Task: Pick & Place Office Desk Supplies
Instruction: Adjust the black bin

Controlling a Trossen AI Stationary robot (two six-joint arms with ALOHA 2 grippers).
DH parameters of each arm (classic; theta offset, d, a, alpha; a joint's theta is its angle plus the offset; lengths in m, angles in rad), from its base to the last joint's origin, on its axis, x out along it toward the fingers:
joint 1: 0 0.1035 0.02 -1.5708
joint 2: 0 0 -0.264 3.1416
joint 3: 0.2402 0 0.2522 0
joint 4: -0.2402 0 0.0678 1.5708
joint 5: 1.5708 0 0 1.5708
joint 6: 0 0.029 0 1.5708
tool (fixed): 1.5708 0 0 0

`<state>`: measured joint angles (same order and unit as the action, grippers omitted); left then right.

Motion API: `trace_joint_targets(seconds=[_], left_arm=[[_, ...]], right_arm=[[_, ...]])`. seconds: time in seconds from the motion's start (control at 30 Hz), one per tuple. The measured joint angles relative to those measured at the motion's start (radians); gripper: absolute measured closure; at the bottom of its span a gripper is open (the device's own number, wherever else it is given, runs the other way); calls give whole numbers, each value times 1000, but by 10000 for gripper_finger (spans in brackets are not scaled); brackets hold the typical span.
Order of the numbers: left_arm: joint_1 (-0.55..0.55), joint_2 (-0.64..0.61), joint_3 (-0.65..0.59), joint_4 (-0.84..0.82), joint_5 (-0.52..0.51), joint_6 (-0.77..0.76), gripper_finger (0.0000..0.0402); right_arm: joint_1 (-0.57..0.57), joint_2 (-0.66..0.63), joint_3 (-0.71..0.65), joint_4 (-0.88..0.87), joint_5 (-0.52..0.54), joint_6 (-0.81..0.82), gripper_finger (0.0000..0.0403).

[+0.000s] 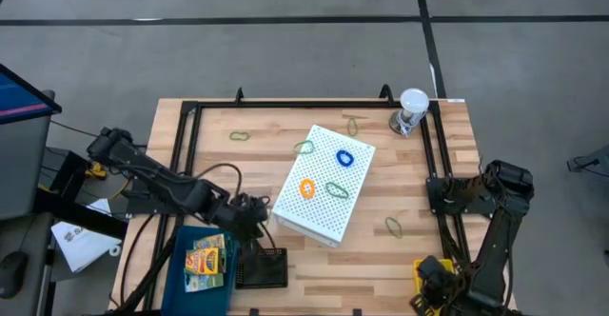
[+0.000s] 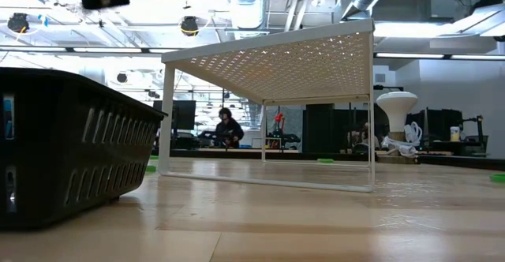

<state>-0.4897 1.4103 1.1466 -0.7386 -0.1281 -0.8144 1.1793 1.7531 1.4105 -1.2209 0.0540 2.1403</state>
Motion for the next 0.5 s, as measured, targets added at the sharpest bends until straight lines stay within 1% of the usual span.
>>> trace_joint_targets(seconds=[0.03,0.13,0.2,0.27,0.33,0.5], left_arm=[[0,6,-24,24,24,-7,398],[1,26,-91,67,49,-32,401],[5,34,-122,107,52,-31,401],[13,42,-151,169,82,-5,401],[19,63,-169,215,104,23,401],[43,147,-172,243,140,84,401]], right_arm=[[0,0,0,9,3,0,313],[0,0,0,35,4,0,319],[0,0,0,51,4,0,323],[0,0,0,64,4,0,325],[0,0,0,63,4,0,327],[-11,-6,0,74,4,-1,327]])
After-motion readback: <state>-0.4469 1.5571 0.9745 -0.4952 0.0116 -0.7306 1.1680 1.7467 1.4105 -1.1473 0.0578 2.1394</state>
